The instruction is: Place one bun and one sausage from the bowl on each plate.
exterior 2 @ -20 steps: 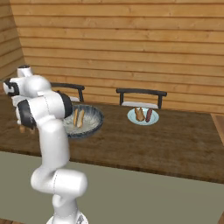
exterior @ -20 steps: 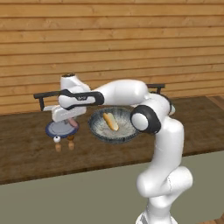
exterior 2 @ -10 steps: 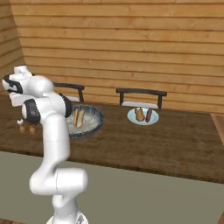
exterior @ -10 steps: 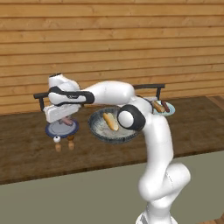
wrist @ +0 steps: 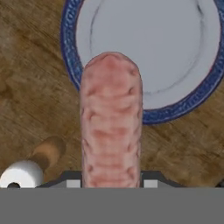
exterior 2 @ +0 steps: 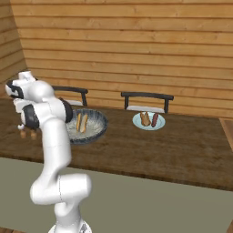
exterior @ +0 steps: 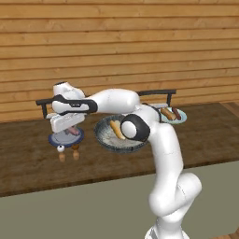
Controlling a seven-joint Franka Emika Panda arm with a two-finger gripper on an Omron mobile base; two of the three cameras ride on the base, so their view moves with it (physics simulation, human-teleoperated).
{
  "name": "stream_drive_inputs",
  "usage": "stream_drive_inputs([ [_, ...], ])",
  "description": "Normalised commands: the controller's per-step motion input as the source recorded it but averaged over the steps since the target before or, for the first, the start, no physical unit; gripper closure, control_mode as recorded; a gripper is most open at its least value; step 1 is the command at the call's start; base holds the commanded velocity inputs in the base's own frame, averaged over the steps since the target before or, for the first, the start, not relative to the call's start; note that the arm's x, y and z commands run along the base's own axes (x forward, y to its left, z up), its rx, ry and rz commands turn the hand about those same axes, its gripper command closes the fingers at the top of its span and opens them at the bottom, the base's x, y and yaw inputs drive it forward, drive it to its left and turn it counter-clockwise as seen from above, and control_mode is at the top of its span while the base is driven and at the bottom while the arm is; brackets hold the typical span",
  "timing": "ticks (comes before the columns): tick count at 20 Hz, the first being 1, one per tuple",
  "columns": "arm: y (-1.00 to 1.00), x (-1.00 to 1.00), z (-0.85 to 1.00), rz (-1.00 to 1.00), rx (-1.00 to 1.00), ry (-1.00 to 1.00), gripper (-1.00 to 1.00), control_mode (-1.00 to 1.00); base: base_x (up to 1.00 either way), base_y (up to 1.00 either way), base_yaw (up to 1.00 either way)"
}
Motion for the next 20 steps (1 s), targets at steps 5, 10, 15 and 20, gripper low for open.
stream_drive_inputs([
  [5,-0.01,0.01,-0.05,0.01,0.21,-0.20,1.00,-1.00,0.00,0.00,0.00],
  [10,0.25,0.52,0.08,0.00,0.03,-0.02,1.00,-1.00,0.00,0.00,0.00],
  [15,0.31,0.43,0.25,0.00,0.00,0.07,1.00,-1.00,0.00,0.00,0.00],
  [20,0.26,0.14,-0.01,0.00,0.00,0.02,1.00,-1.00,0.00,0.00,0.00],
])
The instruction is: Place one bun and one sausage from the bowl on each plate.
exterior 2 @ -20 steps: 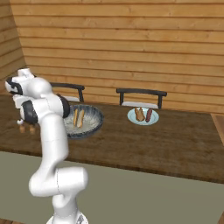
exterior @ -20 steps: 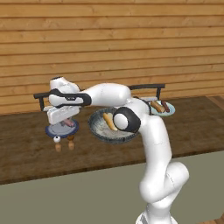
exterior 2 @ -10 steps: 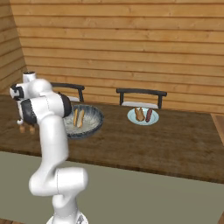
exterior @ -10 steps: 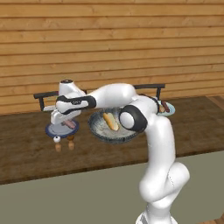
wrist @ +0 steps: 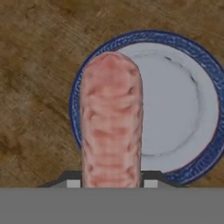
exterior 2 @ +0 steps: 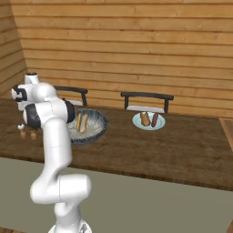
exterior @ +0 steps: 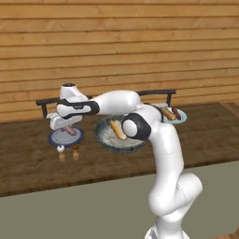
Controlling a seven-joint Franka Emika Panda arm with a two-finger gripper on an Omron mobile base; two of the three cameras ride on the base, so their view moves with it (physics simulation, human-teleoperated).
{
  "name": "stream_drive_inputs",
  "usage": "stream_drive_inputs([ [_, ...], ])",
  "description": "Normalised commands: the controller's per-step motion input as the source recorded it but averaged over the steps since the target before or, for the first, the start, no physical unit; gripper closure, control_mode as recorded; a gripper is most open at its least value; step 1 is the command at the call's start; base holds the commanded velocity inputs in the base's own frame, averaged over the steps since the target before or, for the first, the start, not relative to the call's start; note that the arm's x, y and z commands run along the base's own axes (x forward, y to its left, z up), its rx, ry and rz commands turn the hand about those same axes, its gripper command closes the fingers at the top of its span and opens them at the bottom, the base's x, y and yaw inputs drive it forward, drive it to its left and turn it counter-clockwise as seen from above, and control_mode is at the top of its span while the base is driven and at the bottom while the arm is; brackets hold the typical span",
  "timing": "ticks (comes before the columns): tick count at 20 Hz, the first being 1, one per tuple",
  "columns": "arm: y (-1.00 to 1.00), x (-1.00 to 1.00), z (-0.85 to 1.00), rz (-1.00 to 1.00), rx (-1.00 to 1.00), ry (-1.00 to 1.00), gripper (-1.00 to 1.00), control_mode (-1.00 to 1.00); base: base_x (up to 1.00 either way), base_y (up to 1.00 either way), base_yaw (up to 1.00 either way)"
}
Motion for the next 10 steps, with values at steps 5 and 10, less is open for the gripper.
stream_drive_inputs([
  [5,0.07,0.01,-0.42,0.00,0.00,0.00,1.00,-1.00,0.00,0.00,0.00],
  [10,0.06,0.08,-0.36,0.00,0.00,-0.01,1.00,-1.00,0.00,0.00,0.00],
])
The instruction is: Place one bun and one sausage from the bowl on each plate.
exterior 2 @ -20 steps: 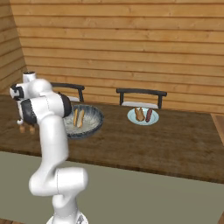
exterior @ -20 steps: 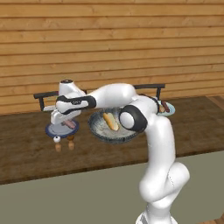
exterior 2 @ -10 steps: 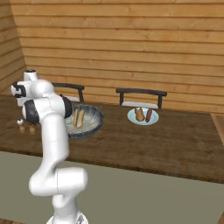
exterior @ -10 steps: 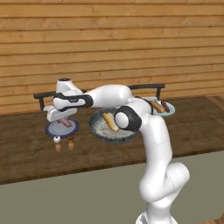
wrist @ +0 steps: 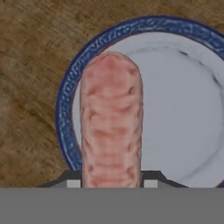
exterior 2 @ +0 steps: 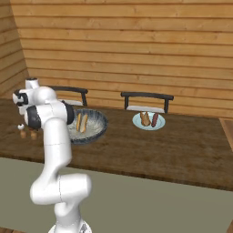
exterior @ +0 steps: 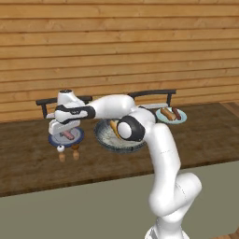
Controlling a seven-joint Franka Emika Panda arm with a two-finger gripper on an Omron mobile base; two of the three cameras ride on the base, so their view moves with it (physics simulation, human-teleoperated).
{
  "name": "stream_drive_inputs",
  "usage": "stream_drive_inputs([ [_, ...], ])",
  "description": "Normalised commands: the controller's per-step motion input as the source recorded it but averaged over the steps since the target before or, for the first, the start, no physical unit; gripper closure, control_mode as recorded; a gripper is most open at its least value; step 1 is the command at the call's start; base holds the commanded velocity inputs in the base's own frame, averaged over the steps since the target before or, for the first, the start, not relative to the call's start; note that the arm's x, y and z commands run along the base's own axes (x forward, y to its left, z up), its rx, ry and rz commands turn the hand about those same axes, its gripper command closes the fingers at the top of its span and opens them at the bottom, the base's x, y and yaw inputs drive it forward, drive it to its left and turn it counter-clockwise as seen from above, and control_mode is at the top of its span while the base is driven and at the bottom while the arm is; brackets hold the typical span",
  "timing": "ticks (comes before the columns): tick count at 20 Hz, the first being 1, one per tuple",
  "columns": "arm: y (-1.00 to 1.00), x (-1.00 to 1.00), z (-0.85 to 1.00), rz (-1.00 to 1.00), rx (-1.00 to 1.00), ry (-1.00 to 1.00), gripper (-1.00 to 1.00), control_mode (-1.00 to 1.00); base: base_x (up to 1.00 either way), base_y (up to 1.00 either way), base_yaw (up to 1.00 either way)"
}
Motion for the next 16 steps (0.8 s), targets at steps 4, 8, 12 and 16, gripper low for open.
stream_drive_inputs([
  [4,0.00,0.00,-0.09,0.00,0.00,-0.02,1.00,-1.00,0.00,0.00,0.00],
  [8,0.06,0.12,-0.10,0.00,0.00,-0.07,1.00,-1.00,0.00,0.00,0.00],
  [12,0.07,0.25,-0.20,0.00,0.00,-0.08,1.00,-1.00,0.00,0.00,0.00],
  [16,0.03,0.04,-0.07,0.00,0.00,-0.01,-1.00,-1.00,0.00,0.00,0.00],
])
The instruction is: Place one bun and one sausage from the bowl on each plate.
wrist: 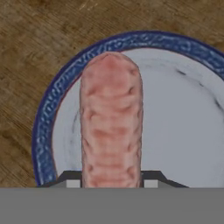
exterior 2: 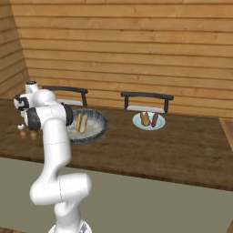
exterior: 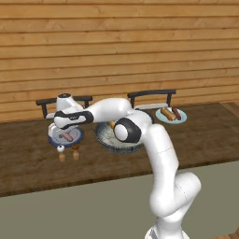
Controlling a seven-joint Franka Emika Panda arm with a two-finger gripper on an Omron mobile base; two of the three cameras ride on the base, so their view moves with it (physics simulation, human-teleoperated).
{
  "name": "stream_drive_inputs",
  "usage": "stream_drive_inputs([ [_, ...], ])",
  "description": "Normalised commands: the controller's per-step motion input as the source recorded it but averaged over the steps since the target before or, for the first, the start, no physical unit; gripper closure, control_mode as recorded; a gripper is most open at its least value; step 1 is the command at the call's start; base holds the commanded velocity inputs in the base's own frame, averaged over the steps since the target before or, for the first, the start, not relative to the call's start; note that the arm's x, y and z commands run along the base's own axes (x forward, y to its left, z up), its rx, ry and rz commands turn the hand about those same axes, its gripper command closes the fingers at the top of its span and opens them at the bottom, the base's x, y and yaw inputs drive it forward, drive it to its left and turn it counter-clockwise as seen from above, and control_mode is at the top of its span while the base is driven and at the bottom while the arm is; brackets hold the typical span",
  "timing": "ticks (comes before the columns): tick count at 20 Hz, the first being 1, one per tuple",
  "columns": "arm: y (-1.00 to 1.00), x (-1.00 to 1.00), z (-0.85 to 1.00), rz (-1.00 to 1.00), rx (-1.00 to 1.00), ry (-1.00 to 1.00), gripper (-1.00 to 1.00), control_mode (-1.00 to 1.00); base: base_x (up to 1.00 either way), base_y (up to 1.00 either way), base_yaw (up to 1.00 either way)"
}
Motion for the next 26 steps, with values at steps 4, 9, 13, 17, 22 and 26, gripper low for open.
stream_drive_inputs([
  [4,0.00,0.00,0.00,0.00,0.00,0.00,-1.00,-1.00,0.00,0.00,0.00],
  [9,0.00,0.00,0.00,0.00,0.00,0.00,-1.00,-1.00,0.00,0.00,0.00],
  [13,-0.18,-0.26,0.25,0.00,0.02,-0.04,-1.00,-1.00,0.00,0.00,0.00],
  [17,-0.67,-1.00,0.58,0.00,0.10,-0.12,-1.00,-1.00,0.00,0.00,0.00],
  [22,-0.87,-0.96,0.54,-0.03,0.09,-0.07,-1.00,-1.00,0.00,0.00,0.00],
  [26,-0.99,-0.60,0.33,-0.04,0.03,-0.02,-1.00,-1.00,0.00,0.00,0.00],
])
